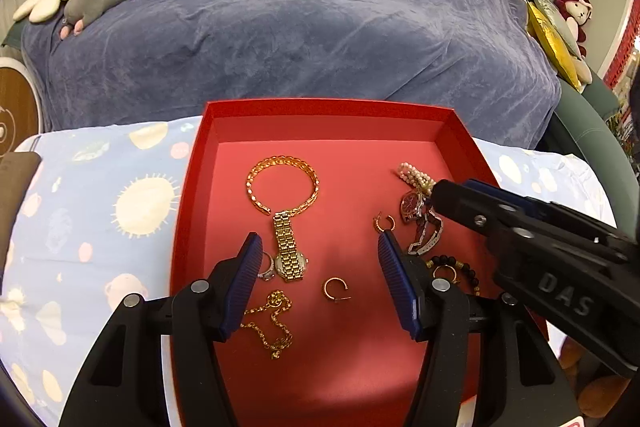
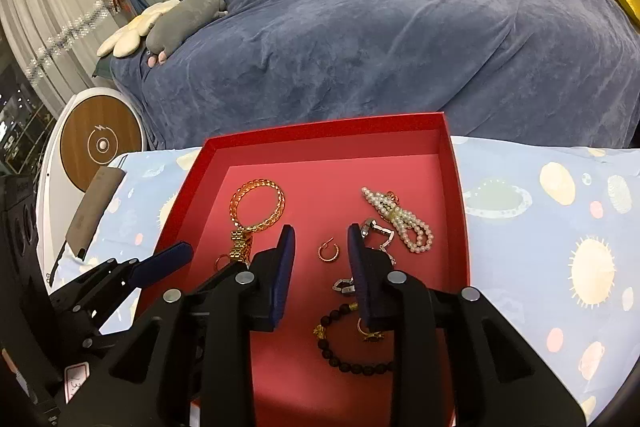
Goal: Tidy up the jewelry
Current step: 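Withdraw both open tools from the red box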
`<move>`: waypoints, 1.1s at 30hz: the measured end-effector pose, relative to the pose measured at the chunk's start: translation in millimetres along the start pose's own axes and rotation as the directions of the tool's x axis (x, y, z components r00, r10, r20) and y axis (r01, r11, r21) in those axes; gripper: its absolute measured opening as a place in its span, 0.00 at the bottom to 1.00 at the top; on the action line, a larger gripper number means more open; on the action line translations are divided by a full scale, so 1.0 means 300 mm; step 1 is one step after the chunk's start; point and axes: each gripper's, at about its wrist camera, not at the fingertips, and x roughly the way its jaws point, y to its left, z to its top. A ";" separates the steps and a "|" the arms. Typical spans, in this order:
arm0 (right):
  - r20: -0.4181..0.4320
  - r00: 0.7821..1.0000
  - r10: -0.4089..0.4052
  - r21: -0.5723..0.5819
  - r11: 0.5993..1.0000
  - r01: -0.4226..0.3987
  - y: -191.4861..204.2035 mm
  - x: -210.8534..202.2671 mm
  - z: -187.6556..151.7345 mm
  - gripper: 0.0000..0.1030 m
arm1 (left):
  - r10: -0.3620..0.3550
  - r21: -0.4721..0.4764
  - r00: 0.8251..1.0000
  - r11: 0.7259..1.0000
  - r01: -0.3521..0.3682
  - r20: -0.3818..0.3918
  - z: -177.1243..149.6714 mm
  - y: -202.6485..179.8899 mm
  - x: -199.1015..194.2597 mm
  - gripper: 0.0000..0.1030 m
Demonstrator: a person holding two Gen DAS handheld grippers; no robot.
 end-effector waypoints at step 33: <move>0.040 0.997 -0.062 -0.005 0.998 0.062 0.064 -0.372 -0.427 0.52 | 0.172 -0.004 0.985 0.985 -0.172 0.026 -0.332 -0.060 -0.303 0.70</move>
